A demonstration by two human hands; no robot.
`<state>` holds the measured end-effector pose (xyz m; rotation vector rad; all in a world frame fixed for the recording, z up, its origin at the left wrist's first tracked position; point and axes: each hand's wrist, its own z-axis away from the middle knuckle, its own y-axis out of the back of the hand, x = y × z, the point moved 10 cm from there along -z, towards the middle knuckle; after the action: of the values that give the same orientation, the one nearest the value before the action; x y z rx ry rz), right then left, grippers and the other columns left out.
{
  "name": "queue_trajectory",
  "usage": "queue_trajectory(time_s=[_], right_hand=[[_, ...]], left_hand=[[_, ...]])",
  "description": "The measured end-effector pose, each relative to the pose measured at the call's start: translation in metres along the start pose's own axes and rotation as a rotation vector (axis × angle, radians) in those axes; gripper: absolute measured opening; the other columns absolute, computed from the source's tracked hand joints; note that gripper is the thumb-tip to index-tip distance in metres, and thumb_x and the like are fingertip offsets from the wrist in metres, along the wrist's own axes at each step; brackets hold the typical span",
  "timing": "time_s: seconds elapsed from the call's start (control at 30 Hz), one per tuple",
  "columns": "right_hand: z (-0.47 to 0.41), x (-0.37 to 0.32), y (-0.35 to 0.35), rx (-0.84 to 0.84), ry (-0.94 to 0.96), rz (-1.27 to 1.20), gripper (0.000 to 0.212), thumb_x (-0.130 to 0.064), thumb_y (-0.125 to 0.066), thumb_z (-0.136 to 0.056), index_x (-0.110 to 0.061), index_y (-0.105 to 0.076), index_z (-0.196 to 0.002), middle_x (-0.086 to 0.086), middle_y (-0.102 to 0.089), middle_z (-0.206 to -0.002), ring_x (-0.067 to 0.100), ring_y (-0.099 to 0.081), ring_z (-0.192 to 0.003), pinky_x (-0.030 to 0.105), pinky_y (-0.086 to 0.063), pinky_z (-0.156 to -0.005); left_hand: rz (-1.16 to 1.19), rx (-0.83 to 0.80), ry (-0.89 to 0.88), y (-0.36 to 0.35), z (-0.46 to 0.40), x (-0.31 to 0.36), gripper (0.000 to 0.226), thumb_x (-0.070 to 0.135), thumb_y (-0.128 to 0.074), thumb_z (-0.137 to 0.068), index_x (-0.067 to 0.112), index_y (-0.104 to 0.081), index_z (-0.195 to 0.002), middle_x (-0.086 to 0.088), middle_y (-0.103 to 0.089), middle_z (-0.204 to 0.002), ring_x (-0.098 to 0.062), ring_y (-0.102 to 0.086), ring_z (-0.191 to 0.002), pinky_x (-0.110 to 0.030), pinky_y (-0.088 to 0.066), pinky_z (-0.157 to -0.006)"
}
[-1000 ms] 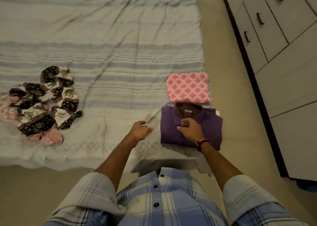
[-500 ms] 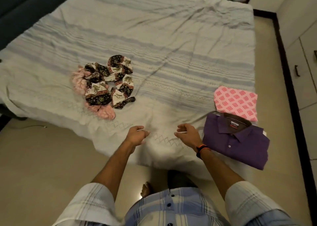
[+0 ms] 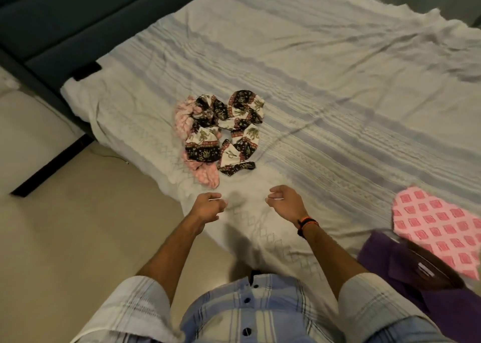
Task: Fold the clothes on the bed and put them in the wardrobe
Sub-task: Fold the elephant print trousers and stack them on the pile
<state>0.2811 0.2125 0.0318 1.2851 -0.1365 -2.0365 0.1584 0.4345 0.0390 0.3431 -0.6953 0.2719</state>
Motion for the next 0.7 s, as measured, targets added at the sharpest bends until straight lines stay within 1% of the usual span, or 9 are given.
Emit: queue_trajectory(time_s=[0.17,0.27,0.33,0.43,0.5,0.57,0.63,0.7], right_hand=[[-0.043,-0.021,-0.009,-0.095,0.003,0.018,0.032,-0.019,-0.072,-0.085,-0.013,-0.064,-0.115,0.003,-0.072,-0.106,0.018,-0.067,-0.099,0.026,-0.05,-0.082],[-0.061,-0.033,-0.015,-0.125,0.008,0.047,0.03,-0.018,-0.071,-0.086,-0.012,-0.064,-0.114,0.003,-0.073,-0.105,0.018,-0.067,-0.097,0.023,-0.049,-0.077],[-0.075,-0.042,-0.021,-0.14,0.011,0.065,0.029,-0.019,-0.071,-0.086,-0.013,-0.063,-0.114,0.002,-0.073,-0.104,0.017,-0.067,-0.096,0.021,-0.047,-0.073],[-0.096,-0.053,-0.031,-0.163,0.004,0.102,0.027,-0.02,-0.071,-0.087,-0.014,-0.063,-0.113,0.0,-0.072,-0.102,0.015,-0.066,-0.096,0.023,-0.046,-0.079],[-0.115,-0.059,-0.04,-0.174,-0.002,0.121,0.027,-0.022,-0.071,-0.087,-0.016,-0.063,-0.112,-0.001,-0.072,-0.101,0.017,-0.067,-0.097,0.027,-0.05,-0.082],[-0.127,-0.067,-0.046,-0.179,-0.002,0.146,0.026,-0.023,-0.071,-0.087,-0.015,-0.064,-0.111,0.0,-0.072,-0.102,0.018,-0.067,-0.097,0.027,-0.05,-0.083],[-0.146,-0.079,-0.054,-0.169,-0.003,0.178,0.026,-0.021,-0.069,-0.087,-0.012,-0.065,-0.112,0.001,-0.071,-0.104,0.017,-0.064,-0.097,0.025,-0.047,-0.081],[-0.164,-0.09,-0.064,-0.163,-0.024,0.209,0.027,-0.018,-0.066,-0.087,-0.011,-0.065,-0.114,0.003,-0.07,-0.106,0.02,-0.064,-0.098,0.027,-0.049,-0.08]], left_hand=[[0.03,0.054,0.015,0.006,-0.023,0.016,0.038,0.014,-0.068,-0.088,0.01,-0.057,-0.124,-0.011,-0.068,-0.109,-0.02,-0.064,-0.097,-0.034,-0.053,-0.083],[0.04,0.064,0.018,0.009,-0.037,0.03,0.038,0.014,-0.068,-0.089,0.009,-0.056,-0.125,-0.01,-0.067,-0.108,-0.02,-0.065,-0.098,-0.031,-0.053,-0.078],[0.039,0.071,0.022,0.013,-0.05,0.038,0.038,0.014,-0.067,-0.089,0.009,-0.057,-0.125,-0.011,-0.067,-0.11,-0.021,-0.065,-0.099,-0.031,-0.053,-0.079],[0.02,0.066,0.053,0.021,-0.072,0.043,0.04,0.012,-0.066,-0.089,0.008,-0.056,-0.127,-0.012,-0.067,-0.111,-0.022,-0.065,-0.099,-0.033,-0.053,-0.082],[0.009,0.066,0.075,0.029,-0.092,0.045,0.042,0.009,-0.065,-0.088,0.006,-0.056,-0.128,-0.013,-0.068,-0.109,-0.02,-0.064,-0.094,-0.03,-0.053,-0.075],[0.003,0.07,0.081,0.037,-0.109,0.049,0.043,0.005,-0.065,-0.086,0.006,-0.057,-0.128,-0.014,-0.068,-0.109,-0.019,-0.063,-0.093,-0.027,-0.052,-0.069],[-0.014,0.058,0.105,0.047,-0.131,0.054,0.043,0.001,-0.064,-0.084,0.006,-0.059,-0.126,-0.015,-0.067,-0.112,-0.02,-0.063,-0.095,-0.027,-0.053,-0.068],[-0.032,0.04,0.136,0.057,-0.157,0.057,0.038,-0.001,-0.064,-0.083,0.007,-0.062,-0.12,-0.014,-0.067,-0.111,-0.019,-0.063,-0.091,-0.028,-0.054,-0.067]])
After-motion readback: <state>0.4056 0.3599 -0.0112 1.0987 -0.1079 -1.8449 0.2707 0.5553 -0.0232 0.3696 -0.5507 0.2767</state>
